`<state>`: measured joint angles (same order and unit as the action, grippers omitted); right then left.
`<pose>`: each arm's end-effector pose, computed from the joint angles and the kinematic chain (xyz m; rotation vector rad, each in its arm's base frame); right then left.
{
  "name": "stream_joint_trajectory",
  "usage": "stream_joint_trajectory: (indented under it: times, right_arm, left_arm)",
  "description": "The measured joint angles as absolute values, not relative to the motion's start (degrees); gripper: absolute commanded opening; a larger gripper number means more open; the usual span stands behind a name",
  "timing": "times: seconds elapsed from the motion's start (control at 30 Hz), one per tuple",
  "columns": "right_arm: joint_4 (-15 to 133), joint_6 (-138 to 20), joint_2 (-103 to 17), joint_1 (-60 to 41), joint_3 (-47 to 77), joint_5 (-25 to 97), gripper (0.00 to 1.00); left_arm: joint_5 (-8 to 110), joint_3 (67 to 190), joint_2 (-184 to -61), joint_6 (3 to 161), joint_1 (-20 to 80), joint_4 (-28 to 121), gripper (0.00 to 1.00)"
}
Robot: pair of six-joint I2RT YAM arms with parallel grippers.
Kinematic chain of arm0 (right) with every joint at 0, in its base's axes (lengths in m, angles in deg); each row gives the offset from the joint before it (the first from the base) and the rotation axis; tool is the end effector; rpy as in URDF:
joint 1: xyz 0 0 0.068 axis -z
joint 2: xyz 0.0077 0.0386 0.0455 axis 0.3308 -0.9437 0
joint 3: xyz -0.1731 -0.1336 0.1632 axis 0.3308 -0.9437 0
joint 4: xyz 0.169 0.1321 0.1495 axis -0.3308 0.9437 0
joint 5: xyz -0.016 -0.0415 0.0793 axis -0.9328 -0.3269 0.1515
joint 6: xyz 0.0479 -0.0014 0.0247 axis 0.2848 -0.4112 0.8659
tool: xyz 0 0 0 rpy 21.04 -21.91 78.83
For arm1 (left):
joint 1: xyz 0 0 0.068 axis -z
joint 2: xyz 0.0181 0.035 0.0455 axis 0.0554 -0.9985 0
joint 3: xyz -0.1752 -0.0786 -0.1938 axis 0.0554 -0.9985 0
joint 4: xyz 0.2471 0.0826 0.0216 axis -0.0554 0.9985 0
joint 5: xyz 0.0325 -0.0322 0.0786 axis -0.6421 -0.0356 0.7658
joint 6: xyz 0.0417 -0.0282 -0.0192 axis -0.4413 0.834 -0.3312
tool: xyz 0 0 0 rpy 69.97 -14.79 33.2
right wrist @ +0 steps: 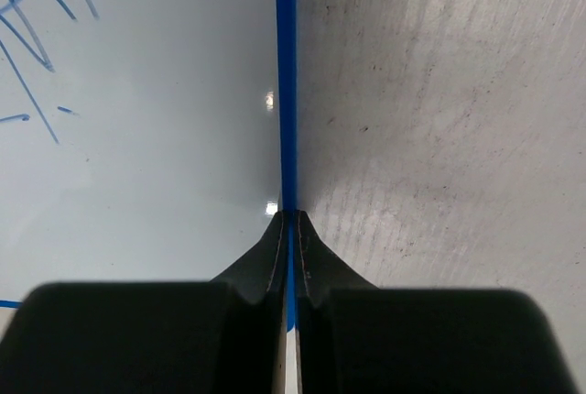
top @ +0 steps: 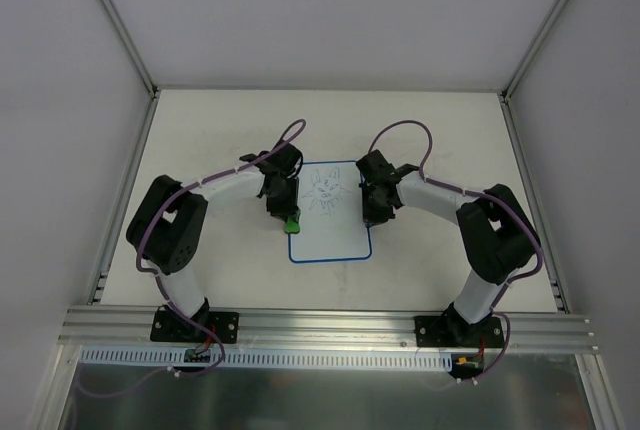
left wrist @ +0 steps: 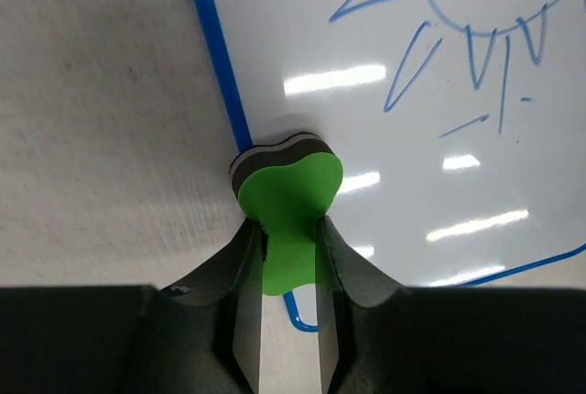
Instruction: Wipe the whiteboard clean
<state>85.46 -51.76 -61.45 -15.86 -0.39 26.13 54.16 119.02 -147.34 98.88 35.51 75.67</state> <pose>0.2760 0.1924 0.1651 -0.4866 2.6923 0.1837 0.2907 -0.1875 0.1748 0.1090 2.7598 -0.4258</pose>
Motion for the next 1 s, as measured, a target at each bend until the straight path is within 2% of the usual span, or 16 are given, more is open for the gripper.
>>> stream_joint_trajectory:
  times: [0.23,0.6,1.0]
  right_arm:
    - [85.46,-52.59,-61.43,-15.89,-0.31,26.17,0.0]
    - [85.53,-53.23,-61.43,-15.86,-0.22,26.04,0.0]
    - [85.57,-53.05,-61.43,-16.04,-0.22,25.19,0.0]
  left_arm:
    - [53.5,131.7,-156.13,94.78,37.46,76.92,0.0]
    - [50.9,140.99,-164.32,92.79,47.4,76.83,0.0]
    - [50.57,140.16,-164.19,93.7,45.26,76.72,0.0]
